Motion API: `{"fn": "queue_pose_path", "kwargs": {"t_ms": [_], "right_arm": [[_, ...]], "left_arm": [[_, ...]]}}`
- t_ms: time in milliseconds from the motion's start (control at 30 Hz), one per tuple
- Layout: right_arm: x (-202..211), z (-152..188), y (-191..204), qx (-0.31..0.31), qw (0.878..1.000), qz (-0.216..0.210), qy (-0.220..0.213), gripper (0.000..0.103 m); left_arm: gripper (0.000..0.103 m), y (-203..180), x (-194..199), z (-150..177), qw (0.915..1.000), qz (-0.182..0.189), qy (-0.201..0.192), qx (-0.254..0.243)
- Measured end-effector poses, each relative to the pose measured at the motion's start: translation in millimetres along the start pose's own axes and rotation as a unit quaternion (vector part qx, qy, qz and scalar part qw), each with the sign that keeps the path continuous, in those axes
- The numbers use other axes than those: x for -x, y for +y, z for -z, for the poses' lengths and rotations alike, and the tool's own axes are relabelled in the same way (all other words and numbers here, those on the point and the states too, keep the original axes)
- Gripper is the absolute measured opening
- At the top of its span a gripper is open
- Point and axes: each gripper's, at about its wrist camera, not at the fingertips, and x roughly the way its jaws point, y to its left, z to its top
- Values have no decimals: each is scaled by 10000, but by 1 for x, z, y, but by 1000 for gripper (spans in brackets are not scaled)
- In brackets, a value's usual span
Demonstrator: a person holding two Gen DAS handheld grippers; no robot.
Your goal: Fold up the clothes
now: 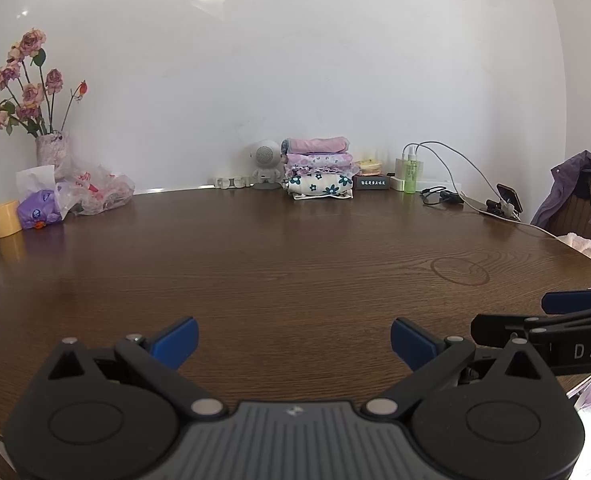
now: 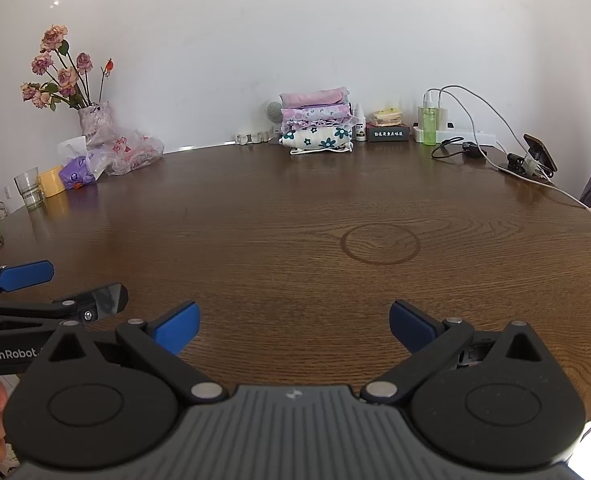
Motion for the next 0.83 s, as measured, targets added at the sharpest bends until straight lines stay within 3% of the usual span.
{"fn": "queue_pose_path", "kwargs": {"t_ms": [833], "right_arm": [[-2, 1, -3, -40, 10000, 7, 48, 103]], "left_arm": [[103, 0, 0, 1, 10000, -32, -64, -48]]}}
